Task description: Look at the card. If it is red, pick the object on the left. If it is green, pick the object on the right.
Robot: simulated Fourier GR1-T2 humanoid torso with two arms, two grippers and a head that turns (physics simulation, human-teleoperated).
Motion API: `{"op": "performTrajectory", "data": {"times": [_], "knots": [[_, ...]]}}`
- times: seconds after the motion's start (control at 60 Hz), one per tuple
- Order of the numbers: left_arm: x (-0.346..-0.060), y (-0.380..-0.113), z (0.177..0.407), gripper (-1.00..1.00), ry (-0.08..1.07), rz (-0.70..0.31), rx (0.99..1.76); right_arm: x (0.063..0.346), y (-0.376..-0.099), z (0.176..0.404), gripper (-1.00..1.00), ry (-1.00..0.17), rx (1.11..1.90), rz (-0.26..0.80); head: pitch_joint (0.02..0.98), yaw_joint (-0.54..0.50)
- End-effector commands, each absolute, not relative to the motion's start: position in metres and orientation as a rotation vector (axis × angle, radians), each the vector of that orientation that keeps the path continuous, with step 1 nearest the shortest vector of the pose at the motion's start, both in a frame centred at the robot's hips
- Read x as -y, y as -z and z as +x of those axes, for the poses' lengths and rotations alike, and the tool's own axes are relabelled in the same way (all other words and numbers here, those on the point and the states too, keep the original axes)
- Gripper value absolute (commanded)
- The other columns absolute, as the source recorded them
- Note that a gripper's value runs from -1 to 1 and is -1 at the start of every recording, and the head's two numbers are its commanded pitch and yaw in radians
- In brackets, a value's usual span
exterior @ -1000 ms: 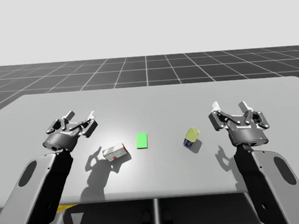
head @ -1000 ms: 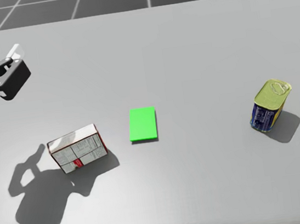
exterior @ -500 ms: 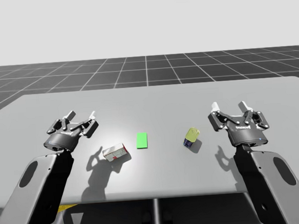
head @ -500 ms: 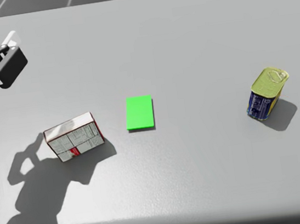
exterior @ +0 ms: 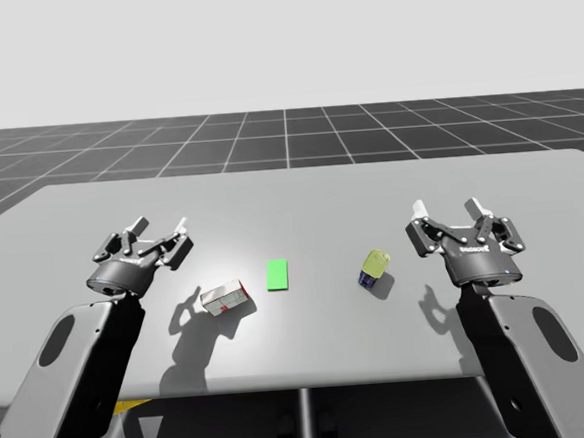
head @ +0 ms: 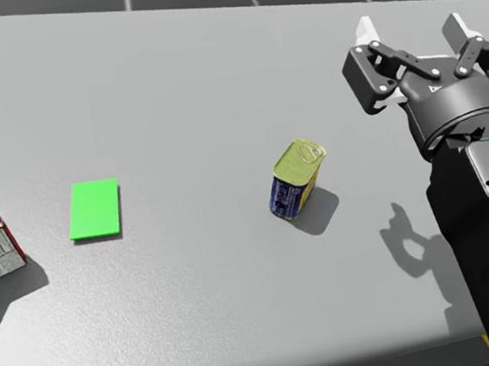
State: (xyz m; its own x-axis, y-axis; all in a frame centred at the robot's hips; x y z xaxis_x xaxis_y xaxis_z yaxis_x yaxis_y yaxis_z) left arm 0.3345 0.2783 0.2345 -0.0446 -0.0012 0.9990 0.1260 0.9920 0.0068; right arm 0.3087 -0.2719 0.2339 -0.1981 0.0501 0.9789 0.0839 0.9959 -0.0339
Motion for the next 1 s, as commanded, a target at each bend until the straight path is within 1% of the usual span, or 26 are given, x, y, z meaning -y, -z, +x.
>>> {"op": "performTrajectory", "data": {"times": [0.017,0.1,0.167,0.217,0.233,0.3,0.317,0.417,0.483,0.5,0.567,0.683,0.75,0.783,0.9,1.0], "knots": [[-0.277,-0.233,0.335,-1.00,0.107,-0.098,1.612,0.272,-0.234,0.309,-1.00,0.027,1.769,-0.097,0.830,-0.27],[-0.277,-0.233,0.335,-1.00,0.107,-0.098,1.612,0.271,-0.234,0.309,-1.00,0.034,1.764,-0.084,0.832,-0.29],[-0.277,-0.233,0.335,-1.00,0.107,-0.098,1.612,0.270,-0.232,0.310,-1.00,0.017,1.731,-0.041,0.831,-0.29],[-0.277,-0.233,0.335,-1.00,0.113,-0.101,1.613,0.270,-0.232,0.309,-1.00,0.023,1.728,-0.043,0.831,-0.28],[-0.277,-0.233,0.336,-1.00,0.113,-0.102,1.613,0.270,-0.232,0.309,-1.00,0.022,1.723,-0.019,0.831,-0.28],[-0.277,-0.233,0.336,-1.00,0.111,-0.102,1.613,0.270,-0.232,0.308,-1.00,0.032,1.712,0.000,0.829,-0.29],[-0.277,-0.233,0.336,-1.00,0.111,-0.101,1.612,0.271,-0.233,0.307,-1.00,0.039,1.702,0.029,0.829,-0.29],[-0.277,-0.232,0.336,-1.00,0.110,-0.100,1.608,0.270,-0.235,0.302,-1.00,0.024,1.694,0.047,0.827,-0.29],[-0.276,-0.232,0.336,-1.00,0.111,-0.100,1.607,0.269,-0.237,0.295,-1.00,-0.006,1.689,0.071,0.826,-0.30],[-0.276,-0.231,0.336,-1.00,0.111,-0.100,1.606,0.269,-0.237,0.291,-1.00,-0.031,1.675,0.107,0.825,-0.30],[-0.276,-0.231,0.336,-1.00,0.111,-0.100,1.603,0.271,-0.235,0.282,-1.00,-0.088,1.649,0.159,0.824,-0.30],[-0.275,-0.229,0.336,-1.00,0.112,-0.098,1.598,0.275,-0.228,0.264,-1.00,-0.136,1.592,0.232,0.824,-0.30],[-0.275,-0.229,0.336,-1.00,0.114,-0.096,1.597,0.276,-0.224,0.259,-1.00,-0.169,1.578,0.252,0.823,-0.31],[-0.275,-0.228,0.336,-1.00,0.115,-0.096,1.596,0.276,-0.219,0.254,-1.00,-0.200,1.561,0.272,0.822,-0.31],[-0.274,-0.228,0.337,-1.00,0.117,-0.094,1.593,0.277,-0.204,0.245,-1.00,-0.289,1.544,0.314,0.816,-0.31],[-0.274,-0.227,0.337,-1.00,0.117,-0.092,1.592,0.276,-0.192,0.239,-1.00,-0.359,1.533,0.324,0.815,-0.31]]}}
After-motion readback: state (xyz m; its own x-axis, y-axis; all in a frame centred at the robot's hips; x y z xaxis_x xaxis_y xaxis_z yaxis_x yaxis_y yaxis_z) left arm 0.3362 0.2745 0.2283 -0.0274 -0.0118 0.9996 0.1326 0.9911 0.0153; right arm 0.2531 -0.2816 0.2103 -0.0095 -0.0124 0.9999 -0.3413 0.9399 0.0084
